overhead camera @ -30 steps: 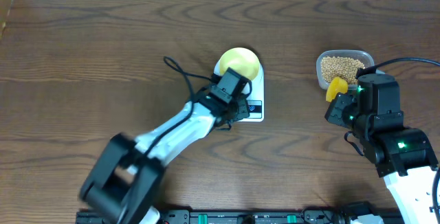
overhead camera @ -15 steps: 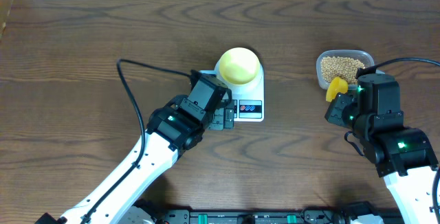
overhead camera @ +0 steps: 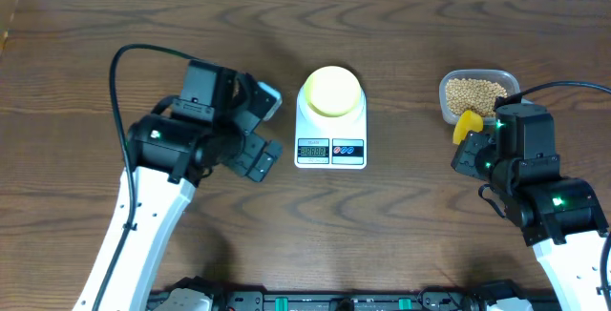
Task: Scoop item into bowl and weigh 50g on scale
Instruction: 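Withdraw the left gripper to the left of the scale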
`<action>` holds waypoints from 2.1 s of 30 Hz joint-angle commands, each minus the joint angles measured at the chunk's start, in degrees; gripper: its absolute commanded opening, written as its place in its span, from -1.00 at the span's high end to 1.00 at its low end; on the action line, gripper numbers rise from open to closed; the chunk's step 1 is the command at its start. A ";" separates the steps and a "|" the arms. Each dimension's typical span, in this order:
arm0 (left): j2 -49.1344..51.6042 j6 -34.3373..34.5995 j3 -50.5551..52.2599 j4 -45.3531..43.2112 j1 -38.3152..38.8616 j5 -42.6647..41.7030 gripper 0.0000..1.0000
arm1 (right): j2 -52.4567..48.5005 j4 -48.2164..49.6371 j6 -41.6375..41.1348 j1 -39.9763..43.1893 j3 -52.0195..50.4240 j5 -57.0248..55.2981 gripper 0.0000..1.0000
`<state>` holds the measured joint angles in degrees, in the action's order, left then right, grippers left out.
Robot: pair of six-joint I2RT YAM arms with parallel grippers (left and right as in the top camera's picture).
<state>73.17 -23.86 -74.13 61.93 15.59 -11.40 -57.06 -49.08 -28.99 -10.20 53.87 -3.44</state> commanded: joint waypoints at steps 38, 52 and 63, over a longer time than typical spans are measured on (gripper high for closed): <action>-2.08 -21.14 -0.26 3.15 -6.69 -12.15 -0.96 | 0.15 -0.68 0.98 0.37 1.09 -0.68 0.98; -1.57 -21.16 0.74 2.91 -6.69 -12.11 -0.96 | 0.15 -0.68 0.98 0.37 1.09 -0.68 0.98; -1.57 -21.14 0.74 2.95 -6.69 -12.13 -0.96 | 0.15 -0.61 0.98 0.37 1.09 -0.72 0.98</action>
<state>71.61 -43.99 -73.91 64.64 9.15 -22.44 -57.06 -49.69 -28.99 -10.20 53.87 -3.44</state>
